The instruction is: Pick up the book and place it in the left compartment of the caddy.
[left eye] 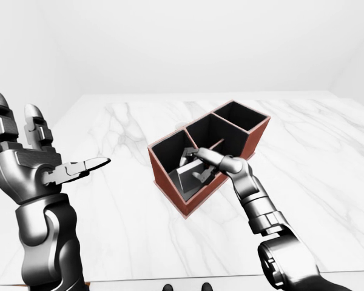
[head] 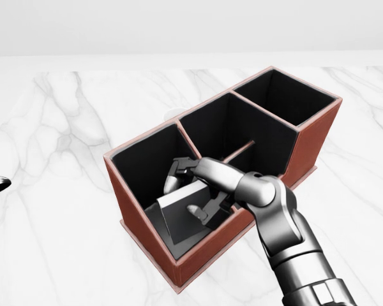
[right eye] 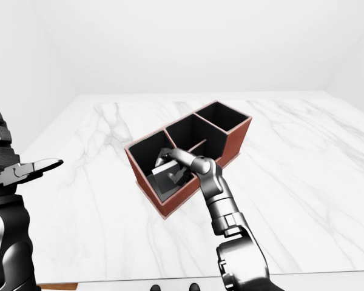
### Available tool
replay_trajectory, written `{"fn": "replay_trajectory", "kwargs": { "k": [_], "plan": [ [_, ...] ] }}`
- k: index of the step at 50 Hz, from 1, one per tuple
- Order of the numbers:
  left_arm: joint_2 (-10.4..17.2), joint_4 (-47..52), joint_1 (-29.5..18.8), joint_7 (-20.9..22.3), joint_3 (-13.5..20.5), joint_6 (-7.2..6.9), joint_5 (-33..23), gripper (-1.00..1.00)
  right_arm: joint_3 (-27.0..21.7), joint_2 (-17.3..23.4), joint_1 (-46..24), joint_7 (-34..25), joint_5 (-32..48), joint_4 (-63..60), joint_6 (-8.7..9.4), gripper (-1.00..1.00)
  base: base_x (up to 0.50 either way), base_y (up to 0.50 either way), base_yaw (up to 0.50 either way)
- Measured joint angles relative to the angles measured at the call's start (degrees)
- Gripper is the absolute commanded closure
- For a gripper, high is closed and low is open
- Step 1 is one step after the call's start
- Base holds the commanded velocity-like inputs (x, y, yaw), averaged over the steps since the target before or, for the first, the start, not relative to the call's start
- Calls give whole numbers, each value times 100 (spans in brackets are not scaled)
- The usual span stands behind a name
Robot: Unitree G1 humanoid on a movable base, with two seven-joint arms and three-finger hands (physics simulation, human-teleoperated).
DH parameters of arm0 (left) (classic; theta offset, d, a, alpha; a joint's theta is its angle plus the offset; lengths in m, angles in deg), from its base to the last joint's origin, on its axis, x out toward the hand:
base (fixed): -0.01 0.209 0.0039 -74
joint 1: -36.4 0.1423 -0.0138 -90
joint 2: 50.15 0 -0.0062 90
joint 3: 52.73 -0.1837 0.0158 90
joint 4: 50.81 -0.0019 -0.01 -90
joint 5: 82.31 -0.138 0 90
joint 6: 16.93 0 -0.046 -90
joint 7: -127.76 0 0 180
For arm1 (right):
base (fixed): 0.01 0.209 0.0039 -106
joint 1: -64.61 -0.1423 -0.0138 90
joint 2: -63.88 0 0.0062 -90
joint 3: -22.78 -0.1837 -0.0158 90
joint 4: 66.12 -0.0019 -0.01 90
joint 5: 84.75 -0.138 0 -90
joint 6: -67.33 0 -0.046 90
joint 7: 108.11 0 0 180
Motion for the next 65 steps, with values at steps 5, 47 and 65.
{"fn": "replay_trajectory", "kwargs": {
  "k": [5, 47, 65],
  "plan": [
    [-2, -20, 2, 5, -5, 0, -4, -100, -4, -4, -17, 0, 7, 111, 0, 100, 0, 0, 0],
    [-13, -25, 23, 5, -6, 0, 10, -100, -50, -46, -171, 1, -4, 387, 0, -100, 0, 0, 0],
    [-9, -66, 16, 6, -5, 0, 13, -100, -100, -82, -177, 1, -210, 431, 0, -100, 0, 0, 0]
  ]
}}
